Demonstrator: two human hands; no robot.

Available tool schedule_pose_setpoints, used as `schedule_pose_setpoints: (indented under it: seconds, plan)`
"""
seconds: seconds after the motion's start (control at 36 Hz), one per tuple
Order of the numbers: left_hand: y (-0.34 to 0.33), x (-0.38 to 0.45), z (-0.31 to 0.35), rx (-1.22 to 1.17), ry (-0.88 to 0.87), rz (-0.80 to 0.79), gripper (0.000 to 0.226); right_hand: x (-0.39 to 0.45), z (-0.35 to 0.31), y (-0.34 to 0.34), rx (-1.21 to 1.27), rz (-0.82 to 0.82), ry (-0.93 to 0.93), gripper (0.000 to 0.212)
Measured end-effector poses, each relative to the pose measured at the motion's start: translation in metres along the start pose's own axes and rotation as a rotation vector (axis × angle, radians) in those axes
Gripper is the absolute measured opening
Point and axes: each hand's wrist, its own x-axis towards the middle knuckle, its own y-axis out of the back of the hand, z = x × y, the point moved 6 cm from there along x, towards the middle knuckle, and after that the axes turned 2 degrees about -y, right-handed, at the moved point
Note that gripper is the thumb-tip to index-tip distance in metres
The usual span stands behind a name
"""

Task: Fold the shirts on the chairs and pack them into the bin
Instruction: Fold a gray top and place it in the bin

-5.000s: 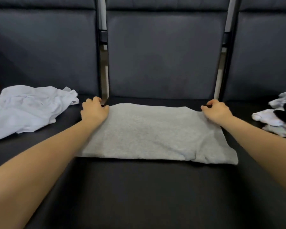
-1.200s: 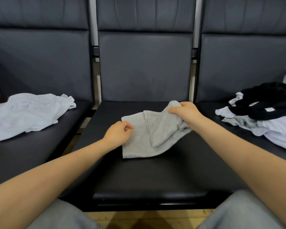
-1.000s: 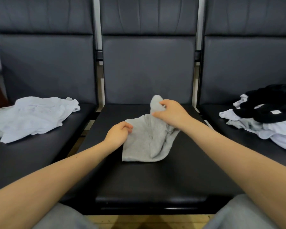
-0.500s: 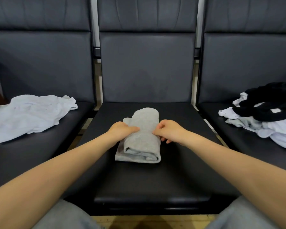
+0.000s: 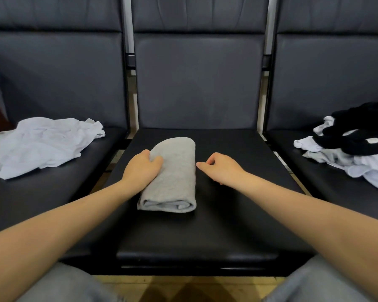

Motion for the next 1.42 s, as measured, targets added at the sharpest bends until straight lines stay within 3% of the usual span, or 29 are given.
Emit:
schedule_pose_setpoints:
  seconds: [0.17, 0.36, 0.47, 0.58, 0.64, 0.69, 0.81, 0.92, 0.97, 1.03, 1.08, 1.14, 1.22, 1.33, 1.42]
  plan:
    - [0.001, 0.002, -0.011, -0.211, 0.177, -0.001, 0.016, -0.002, -0.010, -0.012, -0.043, -0.003, 0.039, 0.054]
    - [-0.009, 0.006, -0.017, -0.417, 0.392, -0.150, 0.054, -0.001, -0.020, -0.029, -0.005, -0.048, 0.067, 0.044]
    - [-0.012, 0.007, -0.005, -0.506, 0.337, -0.105, 0.039, -0.003, -0.019, -0.028, -0.009, -0.046, 0.082, 0.041]
    - [0.006, 0.011, 0.000, -0.521, 0.218, -0.026, 0.032, -0.002, -0.017, -0.026, 0.002, -0.019, 0.083, 0.056]
    - [0.010, 0.012, -0.013, -0.434, 0.212, -0.076, 0.024, -0.002, -0.019, -0.028, 0.005, -0.025, 0.075, 0.054]
    - [0.014, 0.013, -0.029, -0.202, 0.191, -0.091, 0.016, -0.002, -0.020, -0.032, 0.002, -0.044, 0.052, 0.059]
    - [0.016, 0.014, -0.029, 0.254, 0.003, -0.053, 0.025, -0.006, -0.028, -0.046, -0.065, -0.071, 0.029, 0.060]
    - [0.004, 0.010, -0.021, 0.295, -0.062, -0.050, 0.021, -0.007, -0.035, -0.055, -0.111, -0.090, 0.002, 0.058]
    - [0.004, 0.010, -0.018, 0.266, -0.051, -0.049, 0.024, -0.008, -0.034, -0.059, 0.043, -0.145, -0.049, 0.068]
    - [0.005, 0.010, -0.018, 0.215, -0.033, -0.061, 0.029, -0.010, -0.036, -0.061, 0.368, -0.218, -0.064, 0.065]
    - [0.006, 0.011, -0.018, 0.156, -0.010, -0.071, 0.033, -0.013, -0.042, -0.052, 0.649, -0.228, -0.066, 0.038]
    - [0.006, 0.011, -0.018, 0.030, 0.049, -0.078, 0.038, -0.014, -0.043, -0.037, 0.816, -0.193, -0.091, 0.025]
    - [0.004, 0.000, -0.011, -0.303, 0.218, -0.138, 0.049, -0.014, -0.047, -0.015, 0.952, -0.173, -0.068, 0.023]
    - [-0.008, -0.024, 0.005, -0.623, 0.397, -0.455, 0.086, -0.025, -0.049, 0.008, 1.107, -0.256, -0.052, 0.029]
    - [-0.013, -0.039, 0.028, -1.037, 0.486, -0.595, 0.075, -0.032, -0.052, 0.019, 1.201, -0.316, -0.006, 0.024]
